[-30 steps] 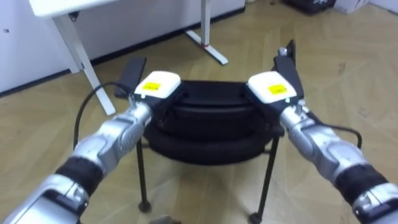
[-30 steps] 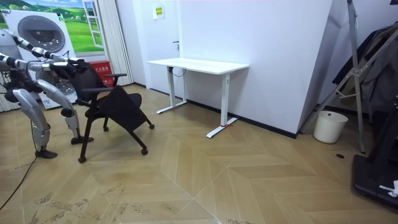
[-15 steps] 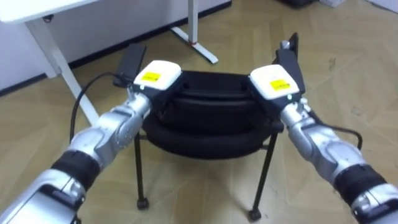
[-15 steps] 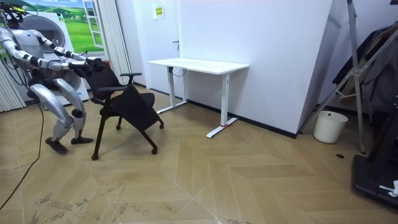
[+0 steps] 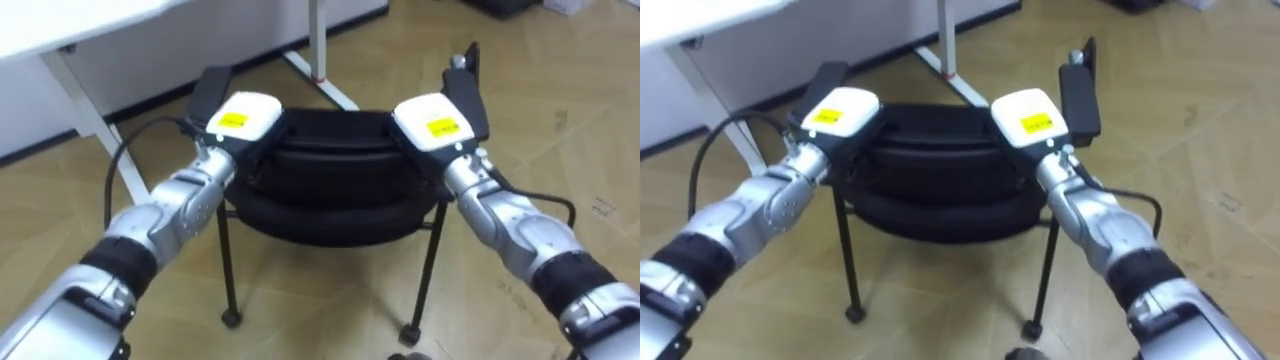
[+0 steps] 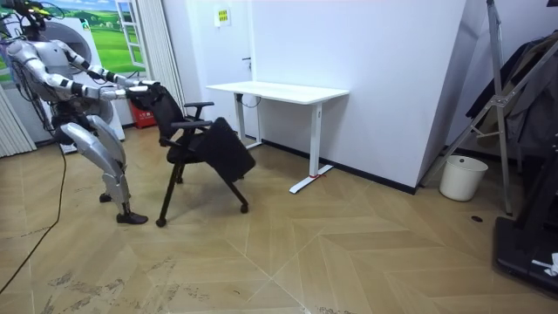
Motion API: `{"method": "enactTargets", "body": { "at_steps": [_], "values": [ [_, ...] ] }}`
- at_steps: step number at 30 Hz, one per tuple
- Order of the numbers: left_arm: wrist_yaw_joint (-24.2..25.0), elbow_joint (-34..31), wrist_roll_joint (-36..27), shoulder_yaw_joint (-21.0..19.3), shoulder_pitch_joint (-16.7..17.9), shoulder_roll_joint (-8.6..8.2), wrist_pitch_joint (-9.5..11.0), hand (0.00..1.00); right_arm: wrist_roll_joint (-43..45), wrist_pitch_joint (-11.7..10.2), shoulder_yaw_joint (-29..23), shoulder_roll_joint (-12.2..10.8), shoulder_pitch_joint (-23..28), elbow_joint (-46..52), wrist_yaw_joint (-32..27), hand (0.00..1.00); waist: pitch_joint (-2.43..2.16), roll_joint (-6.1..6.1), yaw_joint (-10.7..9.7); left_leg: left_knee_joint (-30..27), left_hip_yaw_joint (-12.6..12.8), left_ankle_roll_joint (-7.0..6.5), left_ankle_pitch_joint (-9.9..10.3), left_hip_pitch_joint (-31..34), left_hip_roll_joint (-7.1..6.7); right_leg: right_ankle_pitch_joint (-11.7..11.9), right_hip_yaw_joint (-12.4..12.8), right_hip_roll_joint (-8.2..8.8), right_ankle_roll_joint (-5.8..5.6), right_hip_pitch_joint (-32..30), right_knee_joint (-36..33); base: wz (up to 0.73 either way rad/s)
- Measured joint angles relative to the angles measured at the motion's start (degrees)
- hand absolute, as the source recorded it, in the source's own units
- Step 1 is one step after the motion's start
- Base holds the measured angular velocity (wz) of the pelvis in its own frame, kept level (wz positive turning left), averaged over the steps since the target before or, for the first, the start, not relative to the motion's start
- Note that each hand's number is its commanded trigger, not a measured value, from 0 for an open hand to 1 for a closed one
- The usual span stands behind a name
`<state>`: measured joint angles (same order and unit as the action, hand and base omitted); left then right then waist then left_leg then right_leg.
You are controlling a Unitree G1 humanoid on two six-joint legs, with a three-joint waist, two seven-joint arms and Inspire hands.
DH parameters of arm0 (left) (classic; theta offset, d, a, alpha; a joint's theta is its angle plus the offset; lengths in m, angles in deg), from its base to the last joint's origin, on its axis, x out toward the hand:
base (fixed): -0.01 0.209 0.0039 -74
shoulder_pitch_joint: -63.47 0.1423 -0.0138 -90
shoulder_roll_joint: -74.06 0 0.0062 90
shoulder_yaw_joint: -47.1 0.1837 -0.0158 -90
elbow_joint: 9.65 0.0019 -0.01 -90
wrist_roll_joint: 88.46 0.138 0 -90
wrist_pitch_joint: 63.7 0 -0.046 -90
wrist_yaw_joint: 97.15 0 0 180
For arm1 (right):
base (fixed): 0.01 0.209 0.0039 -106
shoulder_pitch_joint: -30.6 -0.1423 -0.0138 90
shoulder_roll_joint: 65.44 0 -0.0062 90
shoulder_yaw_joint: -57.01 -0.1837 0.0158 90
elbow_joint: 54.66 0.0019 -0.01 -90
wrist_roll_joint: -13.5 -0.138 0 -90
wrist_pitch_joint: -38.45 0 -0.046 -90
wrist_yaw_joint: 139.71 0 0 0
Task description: Push chair
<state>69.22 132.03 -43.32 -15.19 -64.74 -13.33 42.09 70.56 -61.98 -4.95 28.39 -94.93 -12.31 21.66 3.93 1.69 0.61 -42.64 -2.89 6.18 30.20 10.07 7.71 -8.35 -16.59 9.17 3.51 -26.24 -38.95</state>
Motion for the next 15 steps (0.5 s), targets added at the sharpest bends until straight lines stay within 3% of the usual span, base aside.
{"method": "enactTargets", "body": {
  "at_steps": [2,3,4,6,7,8,9,10,12,15],
  "values": [
    [0.0,0.3,0.2,-0.7,-0.8,-0.37,-0.5,1.00,0.4,0.0,-0.1,-0.2,-1.7,-1.3,0.4,1.00,0.12,-0.34,1.3,1.9,-0.3,0.72,-0.8,-2.4,2.01,-3.9,-0.3,-1.99,1.66,0.4,-2.5,0.02],
    [0.0,0.2,0.2,-0.7,-0.8,-0.37,-0.5,1.00,0.4,0.0,-0.1,-0.2,-1.9,-1.4,0.5,1.00,0.19,-0.49,1.5,0.8,-0.2,0.50,-1.2,-2.4,2.49,-4.9,-0.3,-2.43,2.02,0.4,-3.2,0.03],
    [0.0,0.2,0.2,-0.7,-1.1,-0.34,-0.6,1.00,0.4,0.1,-0.1,-0.2,-2.1,-1.5,0.6,1.00,0.37,-0.75,1.6,-3.1,-0.4,-0.27,-3.3,-1.3,3.20,-6.6,-0.4,-3.12,2.67,1.1,-4.3,0.11],
    [0.0,0.4,0.1,-0.5,-0.9,-0.37,-0.6,1.00,0.2,0.0,0.0,-0.3,-2.0,-1.6,0.9,1.00,0.52,-1.10,1.9,-12.2,-0.5,-2.10,-8.9,2.3,3.93,-8.9,-0.4,-3.79,3.41,2.4,-5.6,0.04],
    [0.0,0.8,0.1,-0.5,-0.6,-0.59,-0.6,1.00,0.0,0.0,0.0,-0.2,-1.9,-1.6,1.0,1.00,0.68,-1.58,2.7,-18.4,-0.5,-2.76,-14.4,5.4,3.85,-10.3,-0.2,-3.67,3.95,2.7,-6.7,0.00],
    [-0.1,1.3,0.1,-0.5,-1.1,-1.02,-0.7,1.00,-0.3,0.0,0.0,0.1,-2.1,-1.6,1.0,1.00,0.97,-2.03,2.7,-24.0,-0.4,-2.71,-18.0,9.2,2.84,-11.5,-0.4,-3.12,4.19,3.0,-8.2,0.04],
    [-0.1,1.4,0.1,-0.3,-1.3,-1.23,-0.9,1.00,-0.5,0.0,0.0,0.3,-2.1,-1.6,1.0,1.00,1.06,-2.20,2.7,-26.5,-0.3,-2.77,-18.9,10.9,2.26,-12.3,-0.6,-2.85,4.39,3.1,-9.0,0.16],
    [-0.5,1.6,-0.1,0.3,-1.6,-1.30,-1.0,1.00,-1.1,0.0,0.1,0.5,-2.0,-1.6,1.0,1.00,1.21,-2.80,2.9,-30.1,0.7,-2.91,-19.4,14.0,0.65,-14.1,-0.7,-2.25,4.94,3.4,-10.7,0.11],
    [-1.2,1.7,-0.7,1.4,-1.8,-1.36,-1.4,1.00,-1.6,0.0,0.2,0.7,-1.8,-1.7,1.0,1.00,1.29,-3.08,2.8,-35.1,3.4,-3.22,-19.2,19.8,-1.33,-16.7,-1.5,-1.76,4.93,4.3,-12.9,0.13],
    [-1.3,1.7,-1.0,2.0,-1.6,-1.39,-1.6,1.00,-2.2,0.0,0.4,0.7,-1.6,-2.0,0.8,1.00,1.30,-3.06,3.1,-32.4,6.0,-3.69,-18.9,23.7,-1.43,-17.7,-2.1,-1.76,5.14,5.7,-13.0,0.03]
  ]
}}
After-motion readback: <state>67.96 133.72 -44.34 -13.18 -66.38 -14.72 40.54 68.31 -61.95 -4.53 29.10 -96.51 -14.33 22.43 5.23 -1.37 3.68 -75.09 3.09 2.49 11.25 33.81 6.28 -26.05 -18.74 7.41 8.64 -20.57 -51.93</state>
